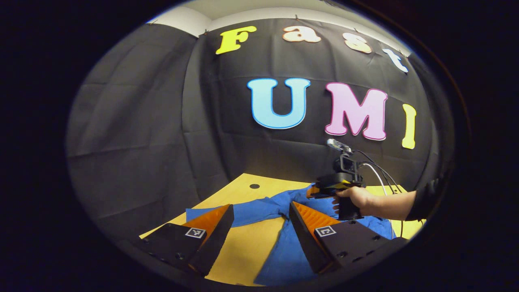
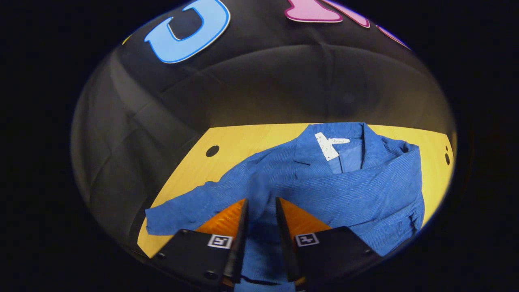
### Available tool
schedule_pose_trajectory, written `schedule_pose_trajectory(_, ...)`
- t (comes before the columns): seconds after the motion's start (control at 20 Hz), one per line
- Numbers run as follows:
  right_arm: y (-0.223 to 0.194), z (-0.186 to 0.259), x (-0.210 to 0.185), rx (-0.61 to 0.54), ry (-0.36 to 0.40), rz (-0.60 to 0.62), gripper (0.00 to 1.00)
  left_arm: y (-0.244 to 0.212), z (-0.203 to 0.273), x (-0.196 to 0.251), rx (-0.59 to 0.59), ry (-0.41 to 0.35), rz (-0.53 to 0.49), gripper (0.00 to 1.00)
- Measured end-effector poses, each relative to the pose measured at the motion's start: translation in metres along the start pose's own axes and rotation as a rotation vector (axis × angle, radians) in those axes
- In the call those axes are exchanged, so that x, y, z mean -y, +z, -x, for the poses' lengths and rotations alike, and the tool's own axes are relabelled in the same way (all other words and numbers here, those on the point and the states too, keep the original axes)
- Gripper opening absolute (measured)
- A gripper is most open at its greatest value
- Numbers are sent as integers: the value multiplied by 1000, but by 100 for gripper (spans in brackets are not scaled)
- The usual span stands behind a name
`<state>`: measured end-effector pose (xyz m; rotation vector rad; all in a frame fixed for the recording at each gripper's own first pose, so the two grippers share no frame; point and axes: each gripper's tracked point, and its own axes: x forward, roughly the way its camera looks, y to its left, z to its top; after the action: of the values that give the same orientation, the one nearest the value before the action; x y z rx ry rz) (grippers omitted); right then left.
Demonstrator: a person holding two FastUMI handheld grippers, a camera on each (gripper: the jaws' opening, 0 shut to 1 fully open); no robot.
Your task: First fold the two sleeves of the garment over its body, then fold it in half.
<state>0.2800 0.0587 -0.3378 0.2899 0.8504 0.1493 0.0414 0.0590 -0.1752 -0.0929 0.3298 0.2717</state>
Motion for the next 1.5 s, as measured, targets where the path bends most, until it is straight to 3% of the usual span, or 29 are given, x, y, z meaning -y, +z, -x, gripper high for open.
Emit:
schedule_pose_trajectory(0.15,9,18,15,71,-32,44,89,-17,-25,-28,-32,44,27,80)
schedule_pose_trajectory(0.2,14,29,20,104,-35,61,90,-22,-35,-38,-45,58,27,80)
schedule_pose_trajectory(0.25,16,44,24,137,-38,84,98,-29,-47,-50,-65,73,23,81)
schedule_pose_trajectory(0.45,27,123,53,305,-67,193,99,-64,-94,-104,-230,139,29,80)
schedule_pose_trajectory(0.6,21,184,73,393,-82,236,98,-96,-129,-135,-383,197,96,83)
schedule_pose_trajectory(0.7,15,220,90,448,-103,250,98,-115,-142,-149,-472,230,137,83)
schedule_pose_trajectory(0.9,-2,279,132,516,-187,250,98,-116,-163,-146,-578,300,117,83)
schedule_pose_trajectory(1.2,-38,286,182,445,-282,181,98,-136,-185,-163,-652,308,174,83)
schedule_pose_trajectory(1.45,-38,286,209,461,-315,146,98,-134,-199,-159,-636,281,149,82)
schedule_pose_trajectory(1.5,-39,286,211,462,-317,145,98,-133,-201,-157,-628,272,158,66)
